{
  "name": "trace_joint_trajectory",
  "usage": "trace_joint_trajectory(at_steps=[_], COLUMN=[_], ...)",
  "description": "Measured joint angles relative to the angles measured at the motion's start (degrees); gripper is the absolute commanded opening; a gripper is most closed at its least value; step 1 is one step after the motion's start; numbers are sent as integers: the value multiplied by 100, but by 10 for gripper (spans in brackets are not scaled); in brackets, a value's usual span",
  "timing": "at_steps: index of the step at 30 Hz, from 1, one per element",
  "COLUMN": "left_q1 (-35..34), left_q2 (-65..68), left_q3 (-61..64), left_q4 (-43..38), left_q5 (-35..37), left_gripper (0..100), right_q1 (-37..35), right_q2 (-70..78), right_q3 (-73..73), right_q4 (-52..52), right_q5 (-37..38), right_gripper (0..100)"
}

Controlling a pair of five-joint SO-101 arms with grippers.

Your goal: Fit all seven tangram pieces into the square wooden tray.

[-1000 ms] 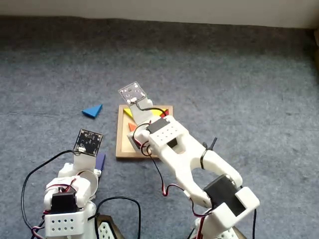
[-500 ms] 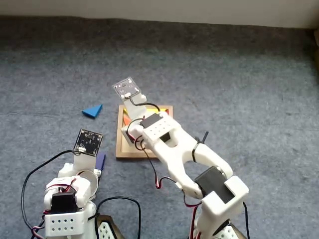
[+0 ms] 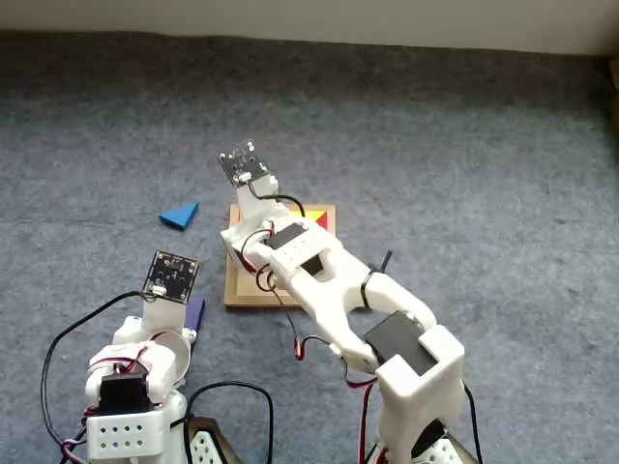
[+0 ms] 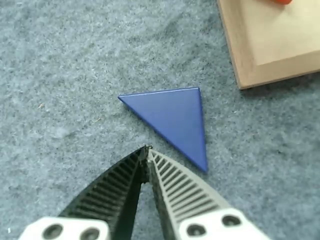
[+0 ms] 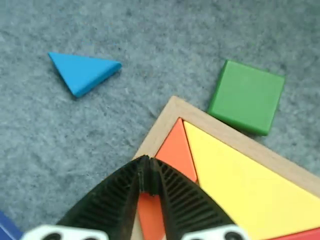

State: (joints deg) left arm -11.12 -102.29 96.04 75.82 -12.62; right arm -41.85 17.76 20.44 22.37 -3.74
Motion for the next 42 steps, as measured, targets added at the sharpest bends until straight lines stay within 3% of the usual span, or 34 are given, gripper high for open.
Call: trace_joint_trajectory(at_steps=[11, 17, 21, 28, 36, 42], left_q1=[0, 0, 0, 0, 0, 0], left_q2=[0, 0, 0, 0, 0, 0], left_q3=[0, 0, 0, 0, 0, 0], left_q4=[0, 0, 0, 0, 0, 0], left_q5=[0, 0, 0, 0, 0, 0], left_gripper=[6, 6, 6, 6, 6, 6], right_q1=[598, 941, 1081, 1618, 1670, 1670], right_q2=[-1407, -1380, -1371, -2145, -2716, -2769], right_q3=[580, 580, 589, 589, 615, 1108], right_q4=[35, 35, 79, 1978, 3921, 4369], right_q5=[0, 0, 0, 0, 0, 870], right_gripper=[15, 209, 235, 235, 235, 235])
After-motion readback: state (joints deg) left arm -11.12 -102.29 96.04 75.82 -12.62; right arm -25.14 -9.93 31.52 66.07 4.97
